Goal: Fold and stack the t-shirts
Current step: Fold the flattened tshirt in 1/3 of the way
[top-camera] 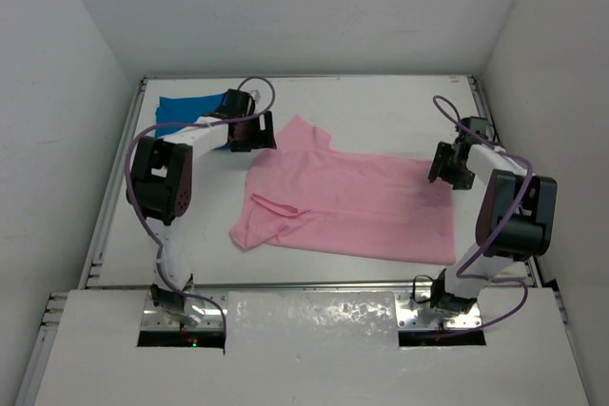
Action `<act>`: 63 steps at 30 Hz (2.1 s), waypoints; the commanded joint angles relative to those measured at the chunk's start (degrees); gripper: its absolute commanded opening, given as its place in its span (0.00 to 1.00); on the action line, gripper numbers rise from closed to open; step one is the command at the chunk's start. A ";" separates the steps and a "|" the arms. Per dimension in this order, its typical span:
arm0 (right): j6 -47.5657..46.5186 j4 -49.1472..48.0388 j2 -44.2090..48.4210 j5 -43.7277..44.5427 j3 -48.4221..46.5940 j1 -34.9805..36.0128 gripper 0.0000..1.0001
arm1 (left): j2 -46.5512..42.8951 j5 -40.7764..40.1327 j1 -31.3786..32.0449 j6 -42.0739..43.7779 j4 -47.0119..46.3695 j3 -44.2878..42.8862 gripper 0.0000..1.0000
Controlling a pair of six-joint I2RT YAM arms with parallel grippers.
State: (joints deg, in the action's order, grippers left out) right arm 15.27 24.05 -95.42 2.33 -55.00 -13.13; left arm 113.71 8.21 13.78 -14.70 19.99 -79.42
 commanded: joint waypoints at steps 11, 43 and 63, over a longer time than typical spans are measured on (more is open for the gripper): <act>-1.99 -1.38 -8.90 1.19 -9.33 -0.41 0.62 | 9.95 1.19 -0.42 0.90 2.60 -9.43 0.51; -1.03 0.12 -22.80 -2.42 -30.61 -0.41 0.55 | 17.42 -5.13 -2.97 -7.89 3.13 -23.24 0.00; 7.40 18.48 -8.94 -0.57 -27.83 -0.06 0.61 | -0.75 -11.46 -3.15 -5.51 20.34 -25.28 0.62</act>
State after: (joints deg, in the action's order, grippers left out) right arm 18.11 33.85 -113.69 -0.56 -87.15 -13.37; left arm 121.56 -0.27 11.14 -21.08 33.74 -104.05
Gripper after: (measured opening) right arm 0.597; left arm 0.629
